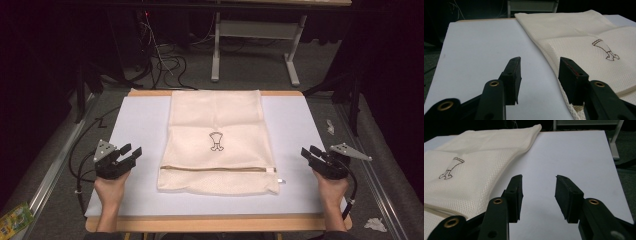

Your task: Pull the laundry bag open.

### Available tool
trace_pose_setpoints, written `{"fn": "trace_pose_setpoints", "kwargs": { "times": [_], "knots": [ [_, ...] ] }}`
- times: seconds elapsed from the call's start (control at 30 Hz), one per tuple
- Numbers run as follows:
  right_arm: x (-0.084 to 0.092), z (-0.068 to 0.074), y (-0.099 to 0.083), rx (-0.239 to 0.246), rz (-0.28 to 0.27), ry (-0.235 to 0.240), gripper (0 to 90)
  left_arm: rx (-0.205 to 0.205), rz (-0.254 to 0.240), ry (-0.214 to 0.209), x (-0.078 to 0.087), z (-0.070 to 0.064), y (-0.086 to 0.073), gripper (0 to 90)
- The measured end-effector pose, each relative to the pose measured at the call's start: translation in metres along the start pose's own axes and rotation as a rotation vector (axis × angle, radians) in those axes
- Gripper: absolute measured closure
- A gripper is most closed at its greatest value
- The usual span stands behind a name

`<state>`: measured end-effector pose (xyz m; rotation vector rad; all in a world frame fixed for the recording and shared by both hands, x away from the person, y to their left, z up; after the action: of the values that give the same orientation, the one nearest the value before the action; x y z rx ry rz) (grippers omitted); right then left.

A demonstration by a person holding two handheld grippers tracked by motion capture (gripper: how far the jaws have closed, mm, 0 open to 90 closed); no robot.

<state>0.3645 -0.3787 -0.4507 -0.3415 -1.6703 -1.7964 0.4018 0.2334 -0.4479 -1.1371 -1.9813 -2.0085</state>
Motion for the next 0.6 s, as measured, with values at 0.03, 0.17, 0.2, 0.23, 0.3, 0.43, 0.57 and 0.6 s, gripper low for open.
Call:
{"fn": "trace_pose_setpoints", "kwargs": {
  "times": [0.03,0.17,0.2,0.23,0.3,0.43,0.57,0.6],
  "knots": [
    [-0.002,0.0,0.0,0.011,0.0,-0.002,58.7,0.002,0.001,0.001,-0.002,0.0,-0.001,53.2],
    [-0.008,0.001,-0.003,0.01,0.016,-0.01,58.8,-0.007,0.023,0.012,-0.009,0.0,-0.002,53.2],
    [-0.01,0.001,-0.004,0.013,0.018,-0.012,58.8,-0.006,0.022,0.011,-0.01,0.0,-0.002,53.2],
    [-0.011,0.001,-0.004,0.017,0.021,-0.013,58.8,-0.001,0.019,0.015,-0.011,0.0,-0.001,53.2],
    [-0.013,0.001,-0.004,0.016,0.028,-0.021,58.7,-0.003,0.021,0.018,-0.013,0.0,-0.001,53.2],
    [-0.018,0.001,-0.004,0.014,0.046,-0.033,58.6,-0.005,0.032,0.028,-0.02,0.0,-0.002,53.2],
    [-0.022,-0.001,-0.004,0.009,0.049,-0.039,58.5,0.009,0.034,0.027,-0.029,0.001,-0.003,53.2],
    [-0.023,-0.001,-0.004,0.009,0.051,-0.04,58.5,0.007,0.04,0.029,-0.03,0.002,-0.004,53.2]
  ]
}}
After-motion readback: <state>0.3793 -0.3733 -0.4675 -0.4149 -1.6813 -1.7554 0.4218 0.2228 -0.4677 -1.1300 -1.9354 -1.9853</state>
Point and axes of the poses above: each handheld gripper's, and its own axes: x roughly backward along the jaws, y roughly out of its top, z roughly to its left, the point moved 3 cm from there along -x, roughly forward along the jaws, and after that the axes turned 9 degrees about z, right-handed, at the moved point
